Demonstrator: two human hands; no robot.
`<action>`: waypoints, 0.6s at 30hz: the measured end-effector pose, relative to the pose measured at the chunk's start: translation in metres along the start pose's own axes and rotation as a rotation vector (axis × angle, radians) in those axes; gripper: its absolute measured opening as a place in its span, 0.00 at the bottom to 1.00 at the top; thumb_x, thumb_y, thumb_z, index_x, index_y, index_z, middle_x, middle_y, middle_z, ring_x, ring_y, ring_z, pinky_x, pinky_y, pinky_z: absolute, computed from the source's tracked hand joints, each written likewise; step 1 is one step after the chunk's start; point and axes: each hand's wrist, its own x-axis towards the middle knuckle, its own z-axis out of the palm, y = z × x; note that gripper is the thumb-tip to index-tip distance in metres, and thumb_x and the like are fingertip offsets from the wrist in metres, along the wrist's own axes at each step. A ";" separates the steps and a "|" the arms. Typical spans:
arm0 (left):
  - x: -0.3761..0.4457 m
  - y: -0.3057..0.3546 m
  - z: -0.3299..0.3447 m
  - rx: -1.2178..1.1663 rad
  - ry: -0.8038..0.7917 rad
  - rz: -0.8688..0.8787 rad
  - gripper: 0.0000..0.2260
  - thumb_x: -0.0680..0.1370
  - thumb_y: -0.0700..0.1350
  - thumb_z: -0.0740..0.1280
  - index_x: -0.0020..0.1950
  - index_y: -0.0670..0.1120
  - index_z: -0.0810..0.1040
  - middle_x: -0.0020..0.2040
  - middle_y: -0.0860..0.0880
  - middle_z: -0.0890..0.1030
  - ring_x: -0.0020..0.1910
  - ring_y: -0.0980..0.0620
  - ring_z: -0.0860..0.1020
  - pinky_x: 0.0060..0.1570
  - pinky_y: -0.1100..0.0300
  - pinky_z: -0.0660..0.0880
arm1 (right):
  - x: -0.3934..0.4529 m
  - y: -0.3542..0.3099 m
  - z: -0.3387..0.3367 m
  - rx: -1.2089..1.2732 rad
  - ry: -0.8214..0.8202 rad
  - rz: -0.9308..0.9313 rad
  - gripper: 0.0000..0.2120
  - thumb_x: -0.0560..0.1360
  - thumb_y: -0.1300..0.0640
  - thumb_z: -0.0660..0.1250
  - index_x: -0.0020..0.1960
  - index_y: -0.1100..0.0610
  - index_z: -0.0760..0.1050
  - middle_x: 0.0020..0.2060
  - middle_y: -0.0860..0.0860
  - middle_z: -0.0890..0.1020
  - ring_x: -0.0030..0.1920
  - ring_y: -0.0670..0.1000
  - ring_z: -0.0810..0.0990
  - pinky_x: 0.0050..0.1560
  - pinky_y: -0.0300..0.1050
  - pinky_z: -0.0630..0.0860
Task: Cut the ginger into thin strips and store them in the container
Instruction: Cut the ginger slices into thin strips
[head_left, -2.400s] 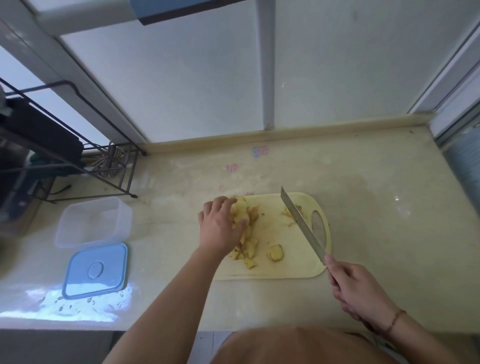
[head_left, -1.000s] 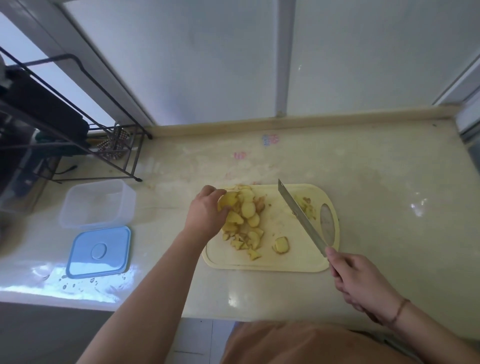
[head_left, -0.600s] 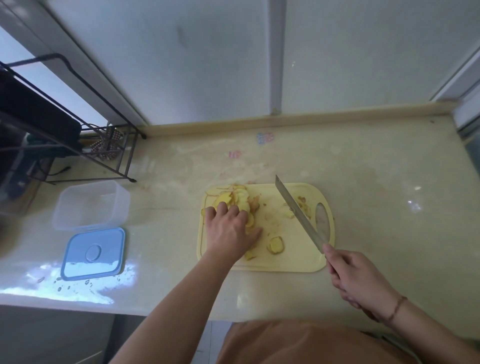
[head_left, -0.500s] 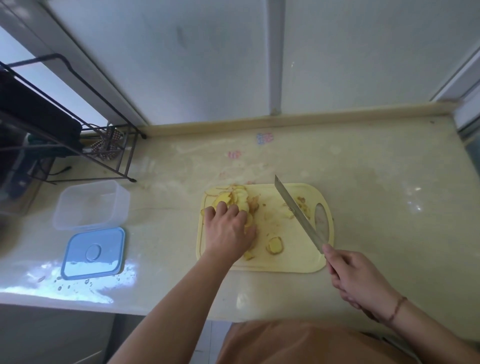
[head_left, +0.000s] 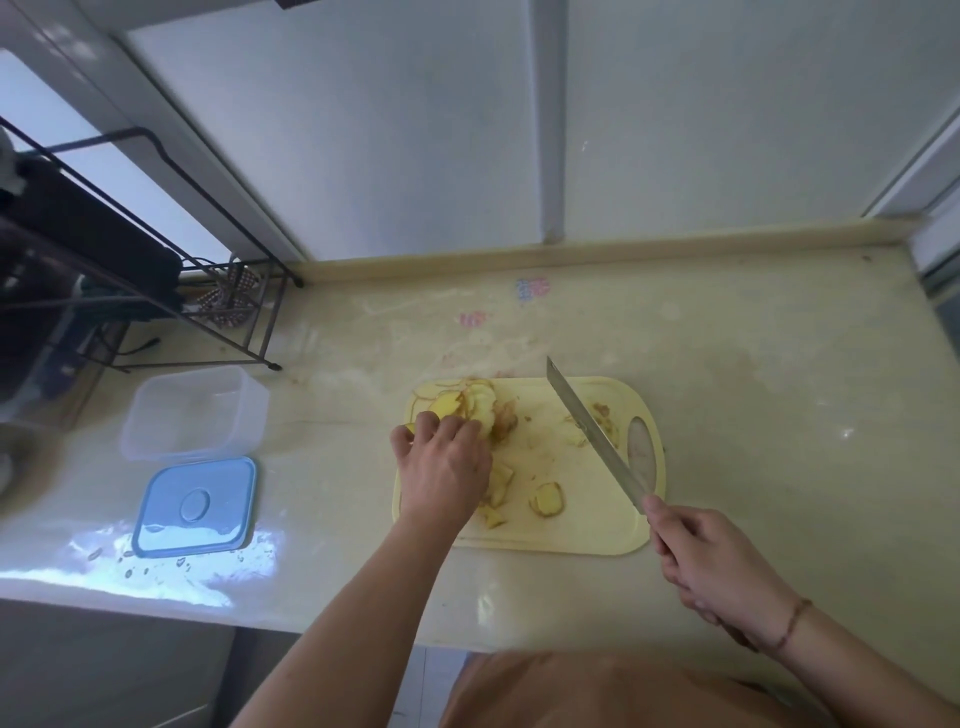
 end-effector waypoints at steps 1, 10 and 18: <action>0.000 0.002 0.000 0.015 -0.031 -0.004 0.08 0.71 0.50 0.75 0.48 0.49 0.84 0.44 0.53 0.83 0.48 0.43 0.77 0.51 0.48 0.61 | 0.000 -0.001 0.000 -0.006 -0.001 -0.002 0.28 0.69 0.30 0.59 0.36 0.57 0.66 0.26 0.54 0.63 0.22 0.49 0.58 0.23 0.39 0.57; -0.006 0.000 -0.006 -0.221 0.124 -0.101 0.01 0.74 0.45 0.74 0.44 0.51 0.86 0.42 0.56 0.84 0.48 0.44 0.77 0.48 0.52 0.58 | -0.004 0.000 -0.005 -0.018 0.004 0.007 0.28 0.69 0.31 0.59 0.36 0.57 0.65 0.25 0.52 0.63 0.22 0.49 0.58 0.23 0.39 0.57; -0.003 -0.001 -0.027 -0.680 -0.115 -0.440 0.16 0.78 0.47 0.72 0.65 0.49 0.80 0.38 0.58 0.80 0.43 0.50 0.79 0.53 0.54 0.75 | -0.003 0.004 -0.004 -0.004 -0.013 0.009 0.27 0.70 0.32 0.59 0.36 0.57 0.65 0.24 0.52 0.62 0.22 0.49 0.58 0.23 0.37 0.57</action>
